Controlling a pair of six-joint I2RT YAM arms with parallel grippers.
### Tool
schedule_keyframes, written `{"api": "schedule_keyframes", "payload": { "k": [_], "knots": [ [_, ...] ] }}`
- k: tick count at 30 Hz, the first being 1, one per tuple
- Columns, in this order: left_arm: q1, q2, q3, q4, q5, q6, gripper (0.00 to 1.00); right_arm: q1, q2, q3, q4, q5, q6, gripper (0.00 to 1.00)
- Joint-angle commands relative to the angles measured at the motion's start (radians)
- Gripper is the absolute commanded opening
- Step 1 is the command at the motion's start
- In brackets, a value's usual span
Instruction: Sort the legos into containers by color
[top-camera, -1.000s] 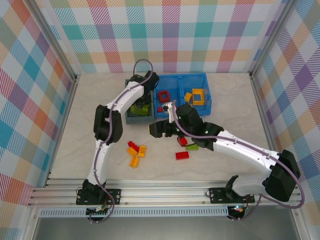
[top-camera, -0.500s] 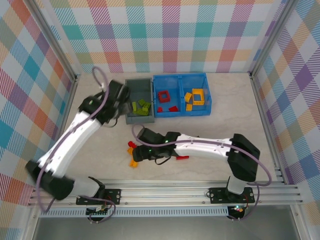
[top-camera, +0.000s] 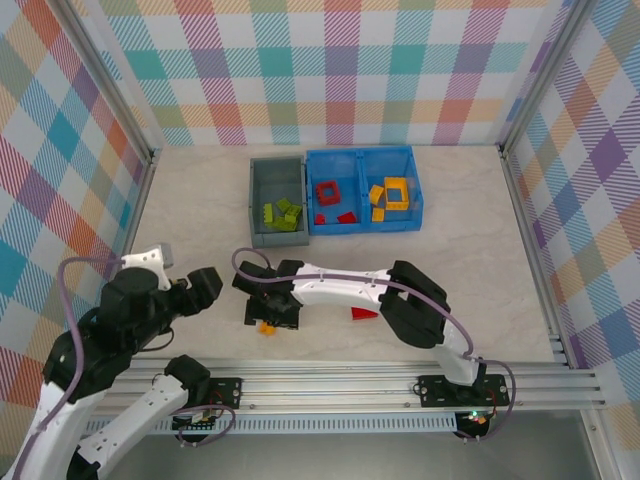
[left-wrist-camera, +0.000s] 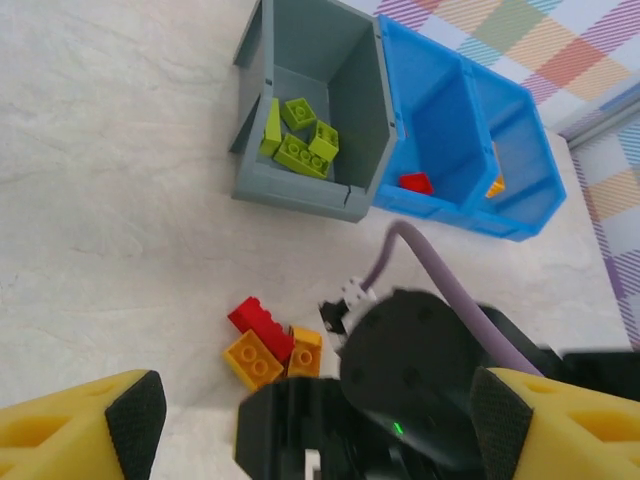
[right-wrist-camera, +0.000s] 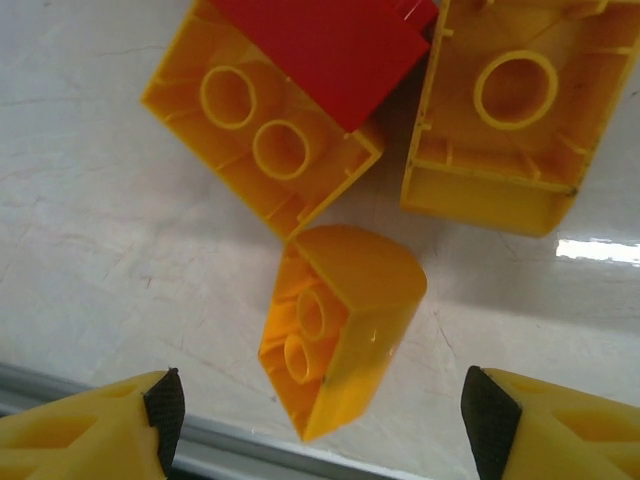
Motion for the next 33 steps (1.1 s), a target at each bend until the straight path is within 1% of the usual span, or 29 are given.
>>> {"api": "schedule_keyframes", "payload": {
  "k": [1, 4, 8, 10, 12, 16, 20, 24, 26, 28, 30, 31, 33],
  "knots": [
    [-0.006, -0.042, -0.012, -0.095, 0.021, -0.026, 0.81, -0.003, 0.047, 0.065, -0.068, 0.005, 0.059, 0.69],
    [-0.006, -0.058, -0.011, -0.116, 0.025, -0.034, 0.8, -0.006, 0.097, 0.105, -0.106, 0.021, 0.073, 0.61],
    [-0.005, -0.056, -0.009, -0.116, 0.034, -0.037, 0.8, -0.007, 0.134, 0.115, -0.094, 0.0, 0.096, 0.56],
    [-0.006, -0.051, -0.012, -0.11, 0.04, -0.036, 0.79, -0.007, 0.143, 0.118, -0.097, -0.001, 0.106, 0.49],
    [-0.006, -0.047, -0.011, -0.101, 0.047, -0.035, 0.79, -0.007, 0.142, 0.113, -0.103, 0.006, 0.11, 0.41],
    [-0.006, -0.036, -0.015, -0.068, 0.083, -0.029, 0.79, -0.006, 0.089, 0.071, -0.089, 0.035, 0.088, 0.32],
    [-0.006, -0.004, -0.019, -0.006, 0.176, -0.022, 0.78, 0.002, -0.055, -0.019, -0.071, 0.098, 0.036, 0.27],
    [-0.006, 0.057, -0.016, 0.074, 0.273, -0.029, 0.78, -0.005, -0.251, -0.13, -0.09, 0.204, -0.005, 0.28],
    [-0.006, 0.1, -0.013, 0.132, 0.322, -0.043, 0.77, -0.029, -0.372, -0.192, -0.12, 0.271, -0.028, 0.28],
    [-0.005, 0.139, -0.011, 0.2, 0.368, -0.059, 0.76, -0.087, -0.49, -0.268, -0.137, 0.308, -0.058, 0.28],
    [-0.009, 0.181, -0.018, 0.282, 0.401, -0.088, 0.75, -0.182, -0.6, -0.34, -0.132, 0.325, -0.126, 0.29],
    [-0.019, 0.208, -0.024, 0.328, 0.409, -0.101, 0.75, -0.242, -0.646, -0.362, -0.127, 0.332, -0.186, 0.29],
    [-0.062, 0.263, -0.032, 0.413, 0.392, -0.117, 0.74, -0.345, -0.688, -0.359, -0.135, 0.365, -0.319, 0.32]
  ]
}}
